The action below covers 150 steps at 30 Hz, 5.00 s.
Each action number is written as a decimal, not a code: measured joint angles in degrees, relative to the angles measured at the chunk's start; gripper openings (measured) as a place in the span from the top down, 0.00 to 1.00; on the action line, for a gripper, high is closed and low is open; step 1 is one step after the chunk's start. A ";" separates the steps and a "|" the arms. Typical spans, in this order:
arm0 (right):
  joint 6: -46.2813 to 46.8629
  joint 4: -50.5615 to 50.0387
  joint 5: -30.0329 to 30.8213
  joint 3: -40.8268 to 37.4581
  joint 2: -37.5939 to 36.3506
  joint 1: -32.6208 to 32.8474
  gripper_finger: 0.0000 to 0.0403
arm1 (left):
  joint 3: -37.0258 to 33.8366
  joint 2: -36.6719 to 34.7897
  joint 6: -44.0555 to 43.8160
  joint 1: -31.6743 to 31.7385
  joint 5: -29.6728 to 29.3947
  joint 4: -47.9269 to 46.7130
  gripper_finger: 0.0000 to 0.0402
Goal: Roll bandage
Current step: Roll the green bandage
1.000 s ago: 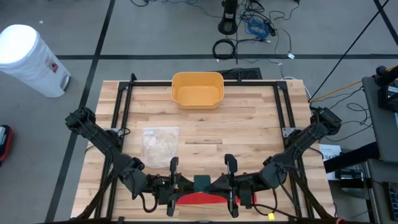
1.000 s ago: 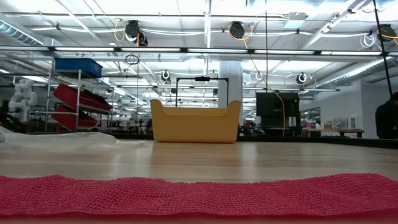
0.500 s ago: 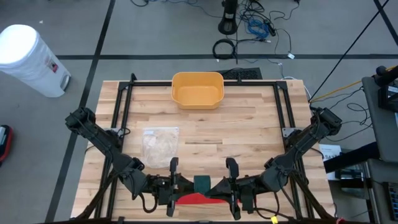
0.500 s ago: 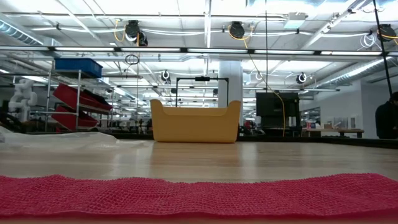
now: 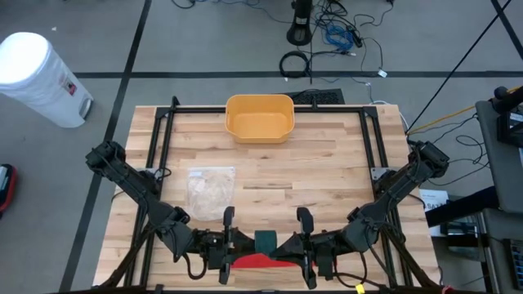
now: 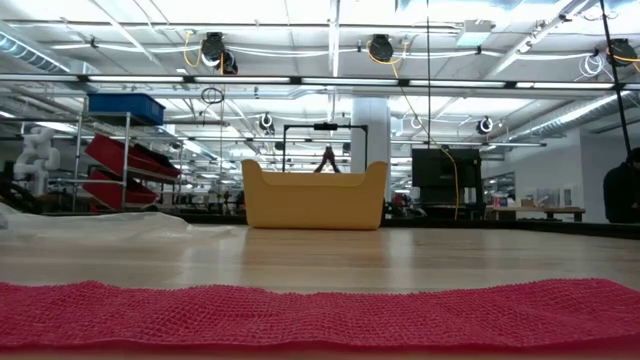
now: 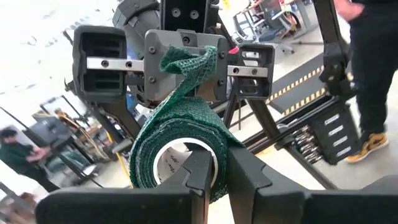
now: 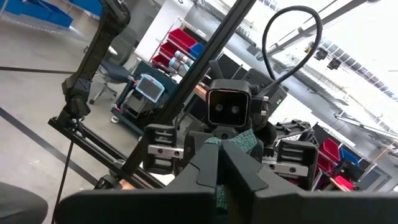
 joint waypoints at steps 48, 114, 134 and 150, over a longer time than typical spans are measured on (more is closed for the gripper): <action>16.82 -11.27 22.68 0.02 -0.02 2.36 0.63 | 0.00 0.00 38.83 -1.46 -13.73 -5.33 0.90; 29.74 -15.36 8.76 0.02 -0.02 -0.13 0.62 | -0.02 0.00 39.67 -3.82 -15.78 -3.68 0.90; 35.81 -14.97 7.39 0.02 0.00 -0.06 0.62 | -0.02 0.00 39.67 -3.76 -16.15 -3.74 0.90; 36.34 -12.78 5.82 0.00 0.00 -0.26 0.62 | -0.02 0.00 39.69 -3.57 -16.26 -3.74 0.90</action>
